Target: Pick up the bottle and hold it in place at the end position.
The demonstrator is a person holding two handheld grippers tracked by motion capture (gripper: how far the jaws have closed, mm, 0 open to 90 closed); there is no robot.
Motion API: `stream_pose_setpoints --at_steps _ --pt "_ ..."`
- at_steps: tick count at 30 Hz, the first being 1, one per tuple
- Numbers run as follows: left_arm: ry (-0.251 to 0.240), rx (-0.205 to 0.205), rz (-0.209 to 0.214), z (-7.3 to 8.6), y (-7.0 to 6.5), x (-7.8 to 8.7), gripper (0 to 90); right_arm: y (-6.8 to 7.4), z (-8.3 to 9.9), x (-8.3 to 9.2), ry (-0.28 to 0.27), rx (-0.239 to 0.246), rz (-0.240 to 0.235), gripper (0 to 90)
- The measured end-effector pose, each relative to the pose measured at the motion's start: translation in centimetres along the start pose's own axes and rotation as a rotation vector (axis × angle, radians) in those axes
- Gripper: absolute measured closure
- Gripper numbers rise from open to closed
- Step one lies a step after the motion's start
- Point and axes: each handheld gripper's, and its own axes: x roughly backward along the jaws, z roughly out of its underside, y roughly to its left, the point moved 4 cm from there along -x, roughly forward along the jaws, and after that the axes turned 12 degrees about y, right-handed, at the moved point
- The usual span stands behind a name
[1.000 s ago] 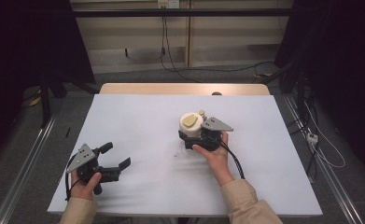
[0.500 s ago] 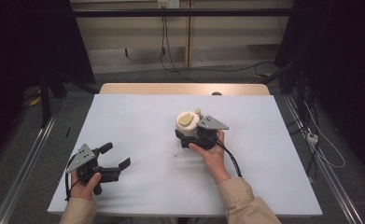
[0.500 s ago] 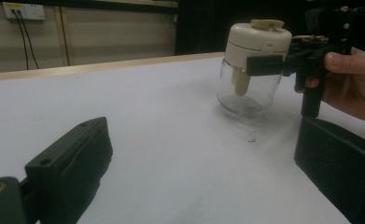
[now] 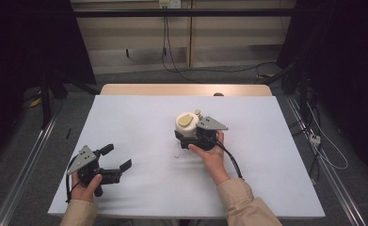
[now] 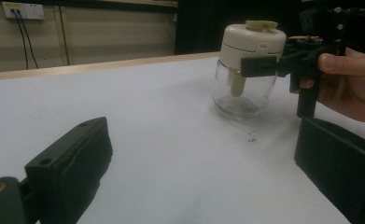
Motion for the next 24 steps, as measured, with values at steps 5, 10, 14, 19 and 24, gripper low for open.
stream_pose_setpoints --at_steps 5,10,14,19,24 --pt "-0.001 -0.001 0.000 -0.01 -0.02 0.01 3.7 -0.08 0.15 -0.17 0.004 -0.008 0.002 6.6" --pt "0.001 0.001 -0.001 0.02 0.00 -0.02 3.6 -0.19 0.16 -0.16 0.004 -0.012 0.004 6.6" --pt "0.001 -0.001 -0.001 0.02 -0.01 -0.05 3.6 -0.18 0.22 -0.23 0.006 -0.012 0.002 6.7" --pt "0.002 -0.001 -0.001 0.03 -0.03 -0.04 3.6 -0.16 0.41 -0.43 0.014 -0.010 0.001 6.7" --pt "0.003 -0.003 0.001 0.05 -0.06 -0.06 3.7 -0.08 0.43 -0.53 0.015 -0.003 -0.002 6.6"
